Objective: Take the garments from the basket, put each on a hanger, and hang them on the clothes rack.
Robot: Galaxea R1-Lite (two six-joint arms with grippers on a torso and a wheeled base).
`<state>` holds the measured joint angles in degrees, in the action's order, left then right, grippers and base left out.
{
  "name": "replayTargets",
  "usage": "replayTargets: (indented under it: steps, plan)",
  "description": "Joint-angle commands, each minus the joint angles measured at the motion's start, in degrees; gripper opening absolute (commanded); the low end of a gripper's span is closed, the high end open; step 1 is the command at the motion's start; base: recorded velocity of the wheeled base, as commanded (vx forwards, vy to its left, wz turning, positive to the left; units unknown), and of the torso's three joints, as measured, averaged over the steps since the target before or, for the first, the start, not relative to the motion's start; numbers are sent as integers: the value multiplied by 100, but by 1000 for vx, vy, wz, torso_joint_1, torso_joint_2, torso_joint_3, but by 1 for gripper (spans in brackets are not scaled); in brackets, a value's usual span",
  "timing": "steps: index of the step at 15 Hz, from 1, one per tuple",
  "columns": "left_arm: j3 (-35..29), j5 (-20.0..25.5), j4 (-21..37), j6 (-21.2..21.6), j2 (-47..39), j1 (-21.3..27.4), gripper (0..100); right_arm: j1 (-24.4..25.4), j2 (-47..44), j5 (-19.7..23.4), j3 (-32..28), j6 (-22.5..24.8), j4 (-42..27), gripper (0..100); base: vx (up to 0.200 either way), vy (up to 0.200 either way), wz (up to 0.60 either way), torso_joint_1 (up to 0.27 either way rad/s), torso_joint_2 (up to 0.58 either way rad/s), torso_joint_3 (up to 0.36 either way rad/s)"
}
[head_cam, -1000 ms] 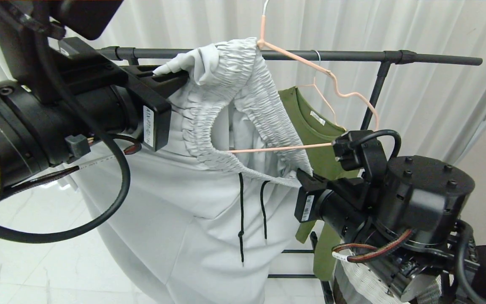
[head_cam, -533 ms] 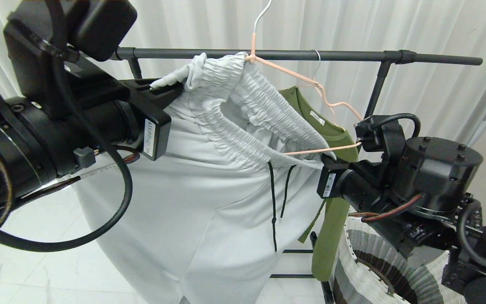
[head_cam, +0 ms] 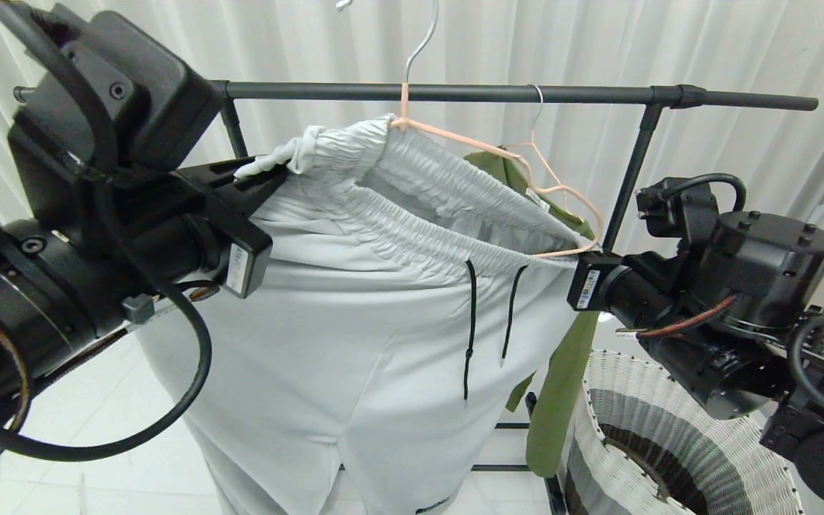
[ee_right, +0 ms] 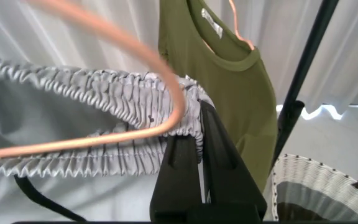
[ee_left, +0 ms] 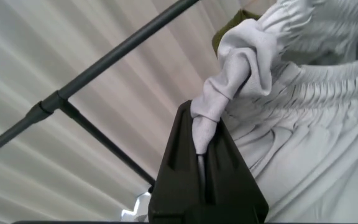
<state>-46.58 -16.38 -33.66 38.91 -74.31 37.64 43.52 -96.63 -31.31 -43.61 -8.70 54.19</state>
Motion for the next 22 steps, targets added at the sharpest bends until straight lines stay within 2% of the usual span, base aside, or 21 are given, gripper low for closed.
replayTargets:
  steps: [1, 5, 7, 11, 13, 14, 15, 16, 18, 20, 22]
  plan:
    - [193, 4, 0, 125, 172, -99, 0, -37, 13, 2, -8, 9, 4, 0, 0, 0, 0, 0, 0, 0]
    - [580, 540, -9, 257, 374, -530, 0, -195, 66, 54, 1, 158, 4, 0, 0, 0, 0, 0, 0, 0]
    - [589, 566, -9, 257, 374, -548, 0, -221, 127, 195, 10, 308, 4, 0, 0, 0, 0, 0, 0, 0]
    - [545, 452, 0, 301, 145, -521, 0, 7, 277, 854, -8, 1380, 4, 0, 0, 0, 0, 0, 0, 0]
    - [387, -23, -9, 134, -66, -389, 0, 359, 329, 1135, -16, 1864, 4, 0, 0, 0, 0, 0, 0, 0]
    - [272, -242, -9, -112, -171, -258, 0, 579, 329, 1153, -16, 2013, 4, 0, 0, 0, 0, 0, 0, 0]
    - [211, -409, -9, -279, -241, -135, 0, 719, 312, 1153, -16, 2075, 4, 0, 0, 0, 0, 0, 0, 0]
    - [35, -919, -9, -639, -400, 173, 0, 983, 224, 1153, -8, 2127, 31, 0, 0, 0, 0, 0, 0, 0]
    - [-123, -1323, -9, -1070, -549, 489, 0, 1167, -4, 1153, -25, 2206, 329, 0, 0, 0, 0, 0, 0, 0]
    - [-132, -1570, -9, -1263, -584, 700, 0, 1299, -207, 1153, -25, 2452, 637, 0, 0, 0, 0, 0, 0, 0]
    - [-141, -1657, -9, -1325, -575, 797, 0, 1466, -312, 1162, -52, 2461, 672, 0, 0, 0, 0, 0, 0, 0]
